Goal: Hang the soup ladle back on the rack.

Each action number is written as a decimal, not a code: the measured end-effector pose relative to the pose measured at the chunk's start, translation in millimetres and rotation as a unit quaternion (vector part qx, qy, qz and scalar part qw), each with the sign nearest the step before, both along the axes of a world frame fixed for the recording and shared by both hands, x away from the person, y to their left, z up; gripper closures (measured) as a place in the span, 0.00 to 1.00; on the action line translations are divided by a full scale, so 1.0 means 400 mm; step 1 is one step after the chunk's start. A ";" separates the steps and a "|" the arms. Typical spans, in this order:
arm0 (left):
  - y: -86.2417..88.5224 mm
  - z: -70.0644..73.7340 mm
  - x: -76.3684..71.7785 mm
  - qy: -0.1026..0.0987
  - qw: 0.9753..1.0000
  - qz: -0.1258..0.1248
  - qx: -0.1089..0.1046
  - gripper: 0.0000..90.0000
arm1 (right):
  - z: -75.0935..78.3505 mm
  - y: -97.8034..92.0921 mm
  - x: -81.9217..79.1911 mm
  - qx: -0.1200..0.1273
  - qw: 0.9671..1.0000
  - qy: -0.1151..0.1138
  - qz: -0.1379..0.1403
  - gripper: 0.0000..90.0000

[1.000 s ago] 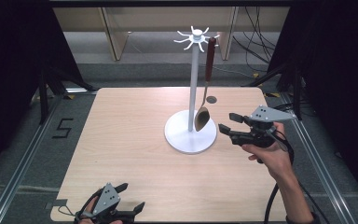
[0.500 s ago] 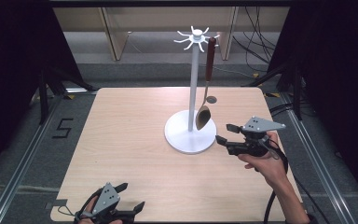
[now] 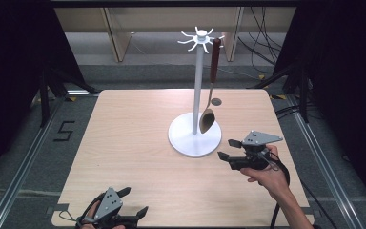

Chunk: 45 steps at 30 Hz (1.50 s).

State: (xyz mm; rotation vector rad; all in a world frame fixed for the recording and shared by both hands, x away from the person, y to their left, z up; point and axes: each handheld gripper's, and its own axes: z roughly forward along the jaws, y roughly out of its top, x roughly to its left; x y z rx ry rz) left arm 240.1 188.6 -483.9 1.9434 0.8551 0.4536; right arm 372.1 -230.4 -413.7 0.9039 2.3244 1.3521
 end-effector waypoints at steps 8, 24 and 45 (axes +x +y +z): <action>-0.002 -0.003 -0.002 0.007 1.000 0.004 -0.005 0.16 | -0.017 0.007 -0.011 0.004 1.000 0.007 0.005 0.40; -0.001 -0.005 -0.001 0.000 1.000 0.000 -0.004 0.16 | -0.062 -0.001 -0.053 0.012 0.999 0.027 0.021 0.38; -0.002 -0.005 -0.004 0.007 1.000 0.004 -0.007 0.16 | -0.090 -0.019 -0.083 0.014 0.999 0.037 0.028 0.35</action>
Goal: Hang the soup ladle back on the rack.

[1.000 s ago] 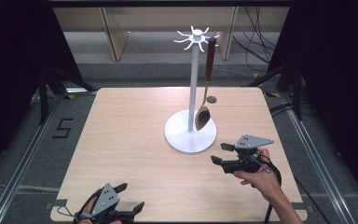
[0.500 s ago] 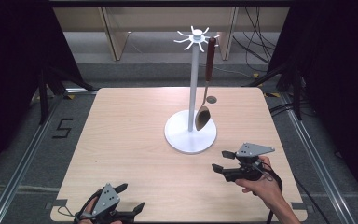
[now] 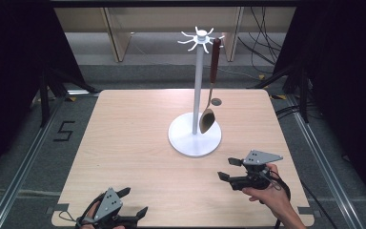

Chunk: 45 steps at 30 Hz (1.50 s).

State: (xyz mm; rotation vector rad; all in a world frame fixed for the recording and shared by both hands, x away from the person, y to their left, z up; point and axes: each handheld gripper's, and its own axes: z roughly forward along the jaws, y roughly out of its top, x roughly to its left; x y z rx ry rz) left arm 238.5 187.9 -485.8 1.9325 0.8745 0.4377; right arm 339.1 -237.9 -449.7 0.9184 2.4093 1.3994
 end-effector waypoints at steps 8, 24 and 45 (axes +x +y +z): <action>0.000 0.000 0.000 0.000 1.000 0.000 0.000 0.16 | -0.008 -0.006 -0.015 0.003 1.000 0.012 -0.014 0.35; -0.001 0.001 -0.001 -0.002 1.000 0.002 -0.003 0.16 | -0.024 -0.022 -0.035 0.008 1.000 0.016 -0.016 0.33; -0.001 0.000 -0.001 -0.002 1.000 0.001 -0.002 0.16 | -0.046 -0.050 -0.065 0.004 1.000 0.010 -0.022 0.31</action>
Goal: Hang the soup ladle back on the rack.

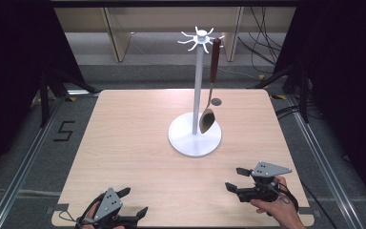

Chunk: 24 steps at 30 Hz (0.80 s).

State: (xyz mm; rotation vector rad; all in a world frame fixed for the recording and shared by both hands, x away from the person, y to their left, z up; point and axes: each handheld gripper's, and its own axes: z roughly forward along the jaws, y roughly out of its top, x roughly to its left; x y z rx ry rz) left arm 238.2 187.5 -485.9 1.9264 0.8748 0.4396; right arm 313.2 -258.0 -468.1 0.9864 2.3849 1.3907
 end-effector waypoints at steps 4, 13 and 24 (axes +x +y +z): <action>0.000 0.001 -0.001 0.000 1.000 0.001 0.001 0.16 | -0.002 -0.005 -0.004 -0.004 1.000 -0.005 -0.003 0.31; 0.000 0.001 -0.001 0.000 1.000 0.000 0.001 0.16 | -0.009 -0.006 -0.016 -0.004 1.000 -0.012 -0.004 0.30; 0.000 0.001 -0.001 0.000 1.000 -0.001 0.004 0.16 | -0.013 -0.005 -0.038 -0.005 1.000 0.008 -0.017 0.29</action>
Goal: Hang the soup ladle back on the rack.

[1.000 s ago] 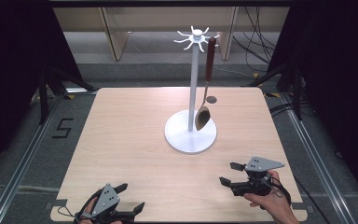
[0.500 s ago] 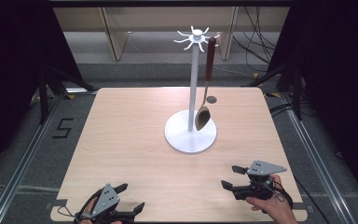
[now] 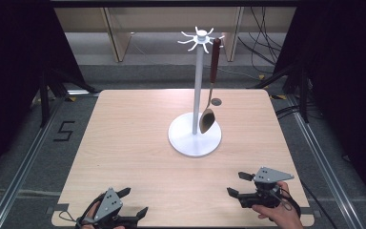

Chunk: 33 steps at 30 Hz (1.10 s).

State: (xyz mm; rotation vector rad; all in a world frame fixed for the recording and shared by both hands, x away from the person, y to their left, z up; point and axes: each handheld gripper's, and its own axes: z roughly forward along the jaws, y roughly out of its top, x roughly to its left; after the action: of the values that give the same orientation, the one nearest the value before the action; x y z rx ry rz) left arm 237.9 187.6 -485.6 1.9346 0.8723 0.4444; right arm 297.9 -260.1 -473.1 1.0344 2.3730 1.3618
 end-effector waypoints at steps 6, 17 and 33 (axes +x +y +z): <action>0.000 -0.001 0.001 0.001 1.000 -0.002 -0.001 0.16 | -0.008 -0.006 -0.002 -0.007 1.000 -0.018 0.017 0.28; 0.000 0.000 0.001 0.002 1.000 -0.004 -0.002 0.16 | -0.020 -0.020 -0.031 -0.021 1.000 -0.006 -0.007 0.20; -0.001 -0.001 0.001 0.001 1.000 -0.003 -0.003 0.16 | -0.034 -0.020 -0.063 -0.071 0.997 -0.009 0.007 0.19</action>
State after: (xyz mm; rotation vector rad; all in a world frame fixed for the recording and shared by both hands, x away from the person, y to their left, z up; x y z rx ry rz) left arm 238.4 187.2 -486.0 1.9325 0.8688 0.4358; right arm 272.8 -268.1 -486.8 0.9650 2.4280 1.1825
